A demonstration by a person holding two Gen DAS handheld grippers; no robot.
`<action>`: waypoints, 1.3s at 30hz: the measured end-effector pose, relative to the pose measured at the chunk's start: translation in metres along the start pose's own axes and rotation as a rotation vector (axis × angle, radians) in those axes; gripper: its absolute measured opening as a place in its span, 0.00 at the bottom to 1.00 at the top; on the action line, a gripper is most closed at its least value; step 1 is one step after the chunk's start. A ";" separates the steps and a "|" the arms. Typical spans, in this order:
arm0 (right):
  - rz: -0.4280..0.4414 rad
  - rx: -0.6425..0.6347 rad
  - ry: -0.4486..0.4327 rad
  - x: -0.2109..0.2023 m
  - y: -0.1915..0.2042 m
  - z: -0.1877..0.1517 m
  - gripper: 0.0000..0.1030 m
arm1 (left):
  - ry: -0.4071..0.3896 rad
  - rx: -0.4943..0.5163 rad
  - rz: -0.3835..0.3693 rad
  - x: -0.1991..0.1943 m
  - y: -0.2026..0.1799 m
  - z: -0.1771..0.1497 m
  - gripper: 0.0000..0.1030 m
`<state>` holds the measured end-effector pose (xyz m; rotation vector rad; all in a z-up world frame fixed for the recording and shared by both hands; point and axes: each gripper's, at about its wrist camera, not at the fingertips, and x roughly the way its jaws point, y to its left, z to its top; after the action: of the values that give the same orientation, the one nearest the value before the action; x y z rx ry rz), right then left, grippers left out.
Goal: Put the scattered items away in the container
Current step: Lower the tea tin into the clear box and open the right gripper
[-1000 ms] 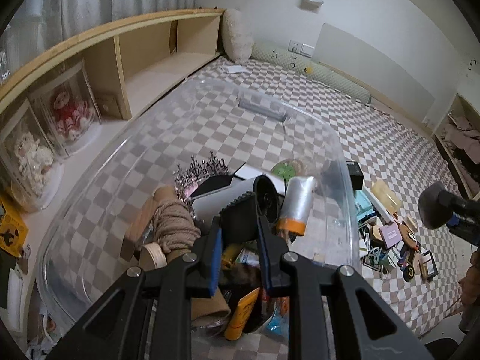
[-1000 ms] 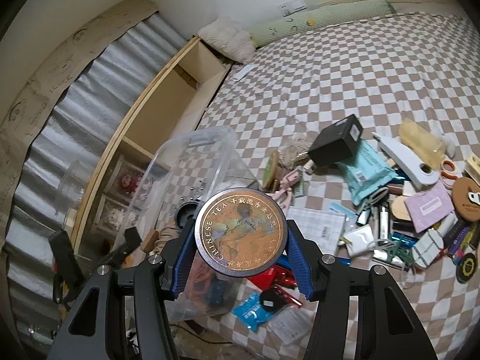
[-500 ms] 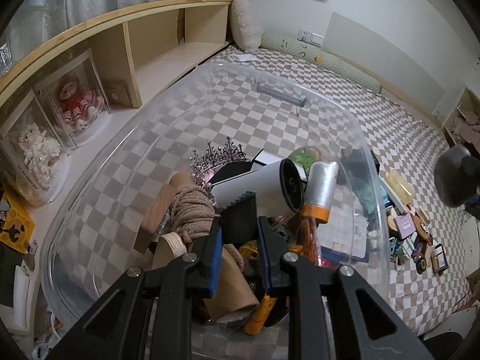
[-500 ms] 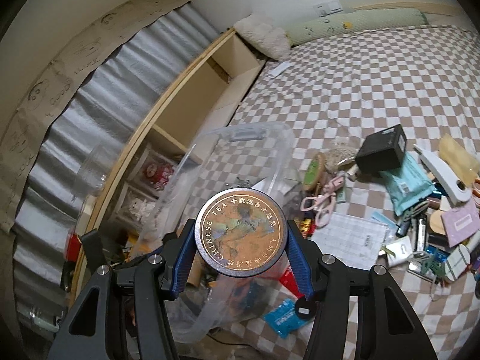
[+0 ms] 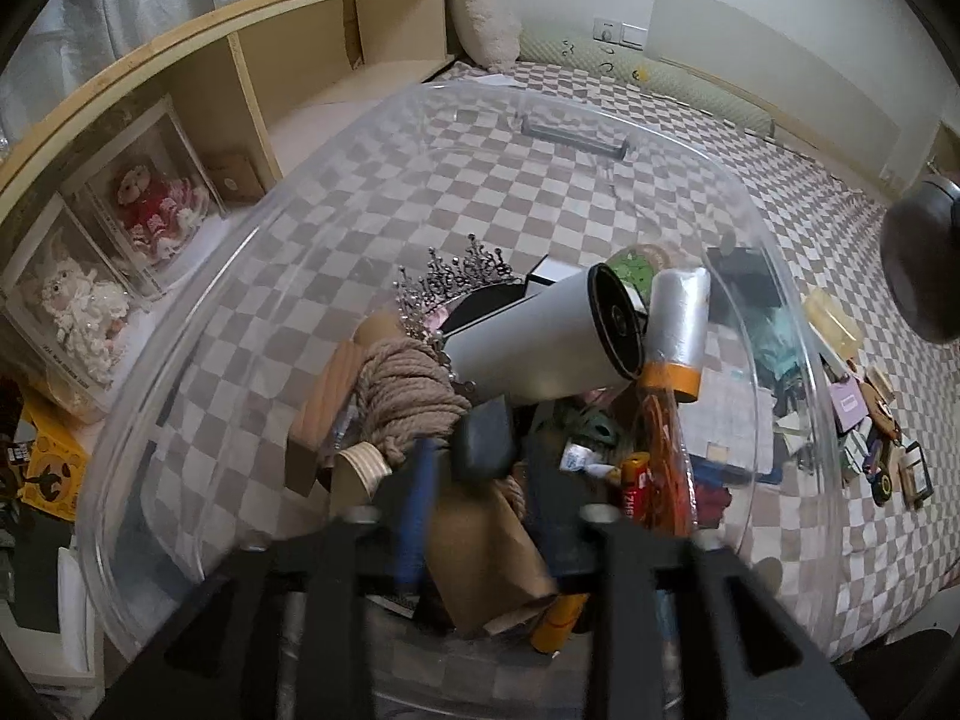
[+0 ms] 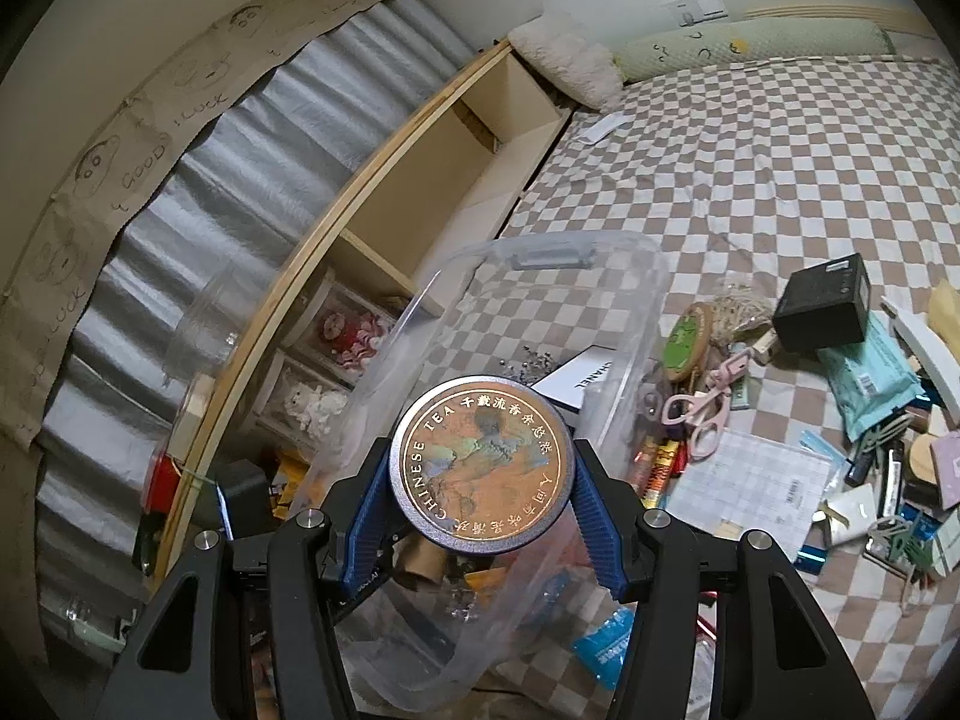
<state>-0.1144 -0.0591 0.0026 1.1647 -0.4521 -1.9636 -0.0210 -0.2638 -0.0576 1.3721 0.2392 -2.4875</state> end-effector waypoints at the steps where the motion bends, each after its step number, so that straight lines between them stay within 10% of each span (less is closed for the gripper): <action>1: 0.002 -0.004 0.002 0.002 0.002 0.000 0.56 | -0.007 -0.007 -0.002 -0.002 0.001 0.000 0.52; 17: -0.015 -0.099 0.103 0.054 0.026 -0.015 0.56 | -0.261 -0.226 0.125 -0.053 0.051 0.009 0.56; 39: -0.097 -0.309 0.260 0.102 0.054 -0.058 0.56 | -0.225 -0.189 0.114 -0.043 0.047 0.007 0.56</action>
<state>-0.0673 -0.1667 -0.0506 1.2343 0.0435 -1.8481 0.0101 -0.3026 -0.0179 0.9949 0.3276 -2.4281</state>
